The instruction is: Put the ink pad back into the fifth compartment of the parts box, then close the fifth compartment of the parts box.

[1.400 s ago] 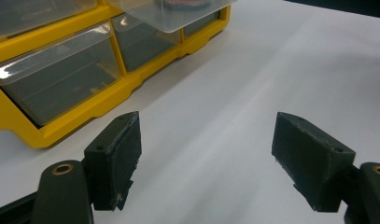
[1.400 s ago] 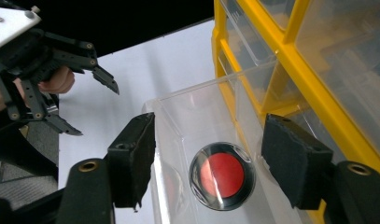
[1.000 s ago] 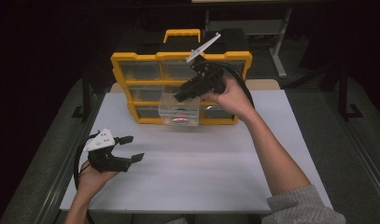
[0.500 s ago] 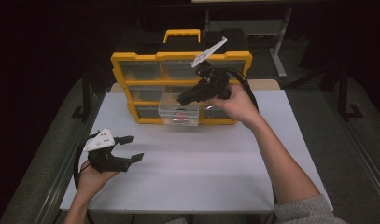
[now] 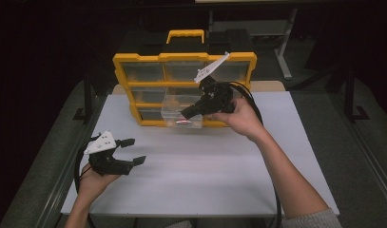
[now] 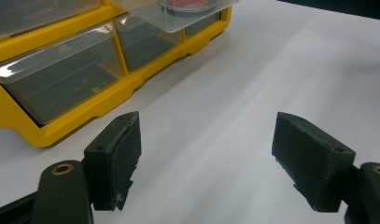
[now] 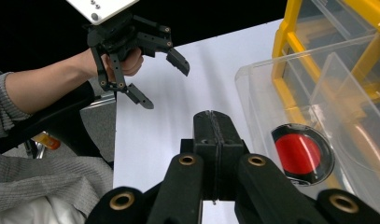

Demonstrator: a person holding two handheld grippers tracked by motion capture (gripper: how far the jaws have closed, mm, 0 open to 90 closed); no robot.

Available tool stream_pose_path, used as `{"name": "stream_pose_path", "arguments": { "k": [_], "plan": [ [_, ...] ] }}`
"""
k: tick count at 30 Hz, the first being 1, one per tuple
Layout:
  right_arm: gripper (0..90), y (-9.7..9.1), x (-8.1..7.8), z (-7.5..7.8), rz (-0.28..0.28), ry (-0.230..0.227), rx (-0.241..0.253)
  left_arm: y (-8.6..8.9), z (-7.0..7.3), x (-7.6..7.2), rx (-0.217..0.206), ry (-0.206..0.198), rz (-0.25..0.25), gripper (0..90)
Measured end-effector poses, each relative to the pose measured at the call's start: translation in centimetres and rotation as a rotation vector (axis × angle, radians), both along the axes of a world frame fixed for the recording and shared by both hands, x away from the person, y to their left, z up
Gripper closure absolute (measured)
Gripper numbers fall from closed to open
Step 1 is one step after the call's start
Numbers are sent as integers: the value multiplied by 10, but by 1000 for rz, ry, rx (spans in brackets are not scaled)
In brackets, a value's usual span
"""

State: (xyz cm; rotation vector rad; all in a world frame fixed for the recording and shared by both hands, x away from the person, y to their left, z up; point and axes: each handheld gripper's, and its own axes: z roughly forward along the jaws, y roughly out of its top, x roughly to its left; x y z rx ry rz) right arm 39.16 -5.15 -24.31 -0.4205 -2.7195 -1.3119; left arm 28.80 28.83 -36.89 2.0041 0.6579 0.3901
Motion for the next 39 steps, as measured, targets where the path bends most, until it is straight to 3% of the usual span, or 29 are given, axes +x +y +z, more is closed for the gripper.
{"name": "stream_pose_path", "arguments": {
  "k": [11,20,21,39],
  "plan": [
    [888,-4,-7,-9,-10,-10,10,-1,0,0,-1,-1,-2,239],
    [887,-1,-9,-26,-30,-10,-23,-1,1,0,0,-8,-6,239],
    [888,0,-8,-30,-30,-26,-33,-1,1,0,1,-7,-6,239],
    [888,3,0,-33,-97,-67,-53,0,0,-1,-22,10,15,219]
  ]
}}
